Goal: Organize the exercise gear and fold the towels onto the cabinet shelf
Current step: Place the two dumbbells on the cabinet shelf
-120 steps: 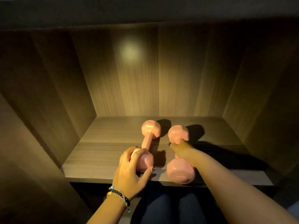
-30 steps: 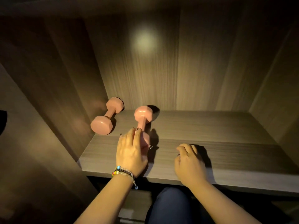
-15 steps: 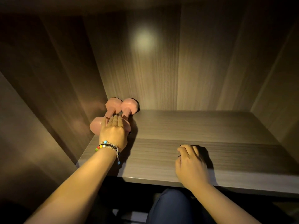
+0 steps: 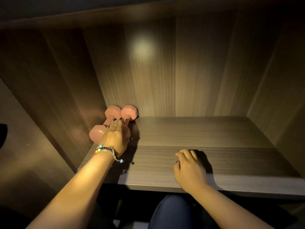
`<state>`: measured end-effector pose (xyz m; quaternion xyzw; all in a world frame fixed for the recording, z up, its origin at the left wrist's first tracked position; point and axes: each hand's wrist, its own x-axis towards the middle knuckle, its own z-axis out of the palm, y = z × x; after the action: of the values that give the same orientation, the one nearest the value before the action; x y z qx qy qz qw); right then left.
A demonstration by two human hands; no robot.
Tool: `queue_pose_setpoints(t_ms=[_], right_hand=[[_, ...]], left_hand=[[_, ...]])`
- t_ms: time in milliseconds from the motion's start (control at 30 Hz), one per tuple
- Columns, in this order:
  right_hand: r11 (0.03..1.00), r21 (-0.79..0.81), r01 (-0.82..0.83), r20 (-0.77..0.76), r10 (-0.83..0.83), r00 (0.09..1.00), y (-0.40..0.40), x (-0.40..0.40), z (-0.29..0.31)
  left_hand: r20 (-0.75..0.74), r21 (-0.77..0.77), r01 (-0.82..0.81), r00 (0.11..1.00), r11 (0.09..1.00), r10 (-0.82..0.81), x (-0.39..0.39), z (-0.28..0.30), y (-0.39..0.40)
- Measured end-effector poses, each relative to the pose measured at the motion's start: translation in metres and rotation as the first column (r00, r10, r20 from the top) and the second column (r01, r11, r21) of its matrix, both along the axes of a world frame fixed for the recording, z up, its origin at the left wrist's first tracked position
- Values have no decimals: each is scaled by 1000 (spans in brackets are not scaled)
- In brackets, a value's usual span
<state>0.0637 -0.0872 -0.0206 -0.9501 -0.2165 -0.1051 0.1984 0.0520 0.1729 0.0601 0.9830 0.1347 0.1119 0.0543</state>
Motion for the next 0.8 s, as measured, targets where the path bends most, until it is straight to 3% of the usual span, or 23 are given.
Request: queue_pose_setpoints(t_ms=[200,300,533,800], right_hand=[[991,-89,-101,-293,71,953,-24,6,48],[987,-139,-75,-231,41,972,-42,-7,72],[994,-92,-55,-106,45,993,-84,-45,123],[995,-103,1,67,6,998,-150,-102,155]], left_hand=[[82,-27,272,960,962,-269,-42,14,-51],[92,3,335,938,942,-334,-55,21,-78],[119,-39,435,896,899,-428,-87,50,-132],[140,39,526,839,850,-526,-131,76,-187]])
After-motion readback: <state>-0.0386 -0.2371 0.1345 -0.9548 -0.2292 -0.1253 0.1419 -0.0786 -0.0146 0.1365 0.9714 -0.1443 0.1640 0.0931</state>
